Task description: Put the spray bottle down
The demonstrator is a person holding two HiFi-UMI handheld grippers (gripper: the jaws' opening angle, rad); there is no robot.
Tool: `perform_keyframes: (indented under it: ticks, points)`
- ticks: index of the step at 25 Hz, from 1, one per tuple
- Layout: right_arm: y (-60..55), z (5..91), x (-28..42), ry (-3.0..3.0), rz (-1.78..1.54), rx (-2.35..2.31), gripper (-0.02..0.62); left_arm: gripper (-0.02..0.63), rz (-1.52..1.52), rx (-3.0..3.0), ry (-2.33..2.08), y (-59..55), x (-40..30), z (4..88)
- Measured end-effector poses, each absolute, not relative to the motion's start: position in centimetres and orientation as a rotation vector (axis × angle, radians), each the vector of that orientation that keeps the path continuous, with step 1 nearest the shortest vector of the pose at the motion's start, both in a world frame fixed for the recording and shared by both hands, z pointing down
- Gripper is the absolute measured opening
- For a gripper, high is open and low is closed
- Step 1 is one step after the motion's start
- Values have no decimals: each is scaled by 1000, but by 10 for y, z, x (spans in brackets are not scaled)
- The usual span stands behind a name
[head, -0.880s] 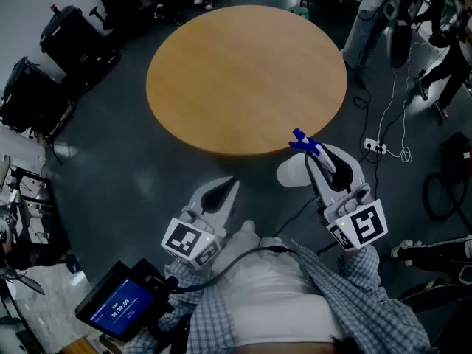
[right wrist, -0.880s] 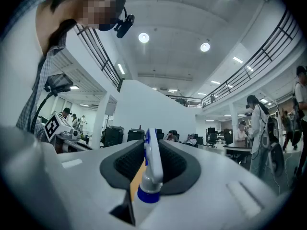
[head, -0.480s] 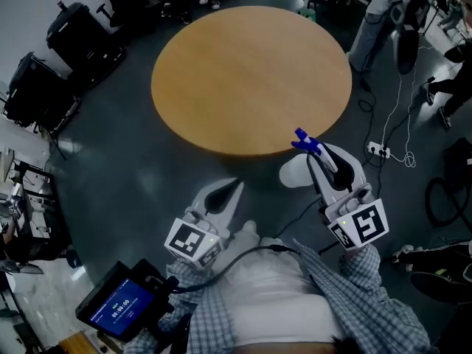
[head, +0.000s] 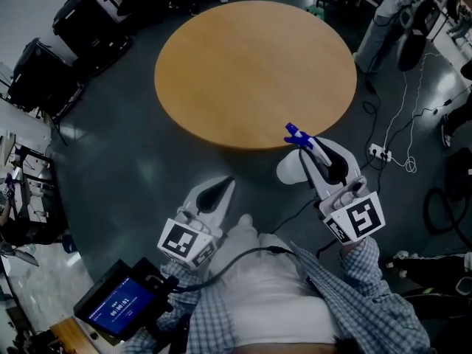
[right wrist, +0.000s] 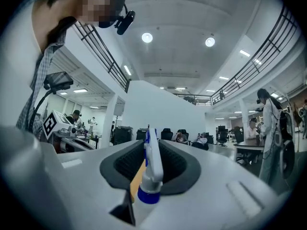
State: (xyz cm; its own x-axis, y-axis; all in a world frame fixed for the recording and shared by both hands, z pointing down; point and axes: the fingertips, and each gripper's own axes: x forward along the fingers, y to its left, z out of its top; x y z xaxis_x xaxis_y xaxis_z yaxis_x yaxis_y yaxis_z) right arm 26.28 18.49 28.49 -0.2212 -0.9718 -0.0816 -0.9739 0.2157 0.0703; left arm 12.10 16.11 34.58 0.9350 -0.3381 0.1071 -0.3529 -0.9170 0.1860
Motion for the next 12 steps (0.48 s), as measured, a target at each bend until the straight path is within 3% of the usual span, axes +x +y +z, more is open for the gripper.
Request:
perform_keyframes:
  ticks: [12]
  points:
    - [110, 329, 194, 2609, 150, -1741, 92, 2, 97, 2847, -821, 110, 41, 388]
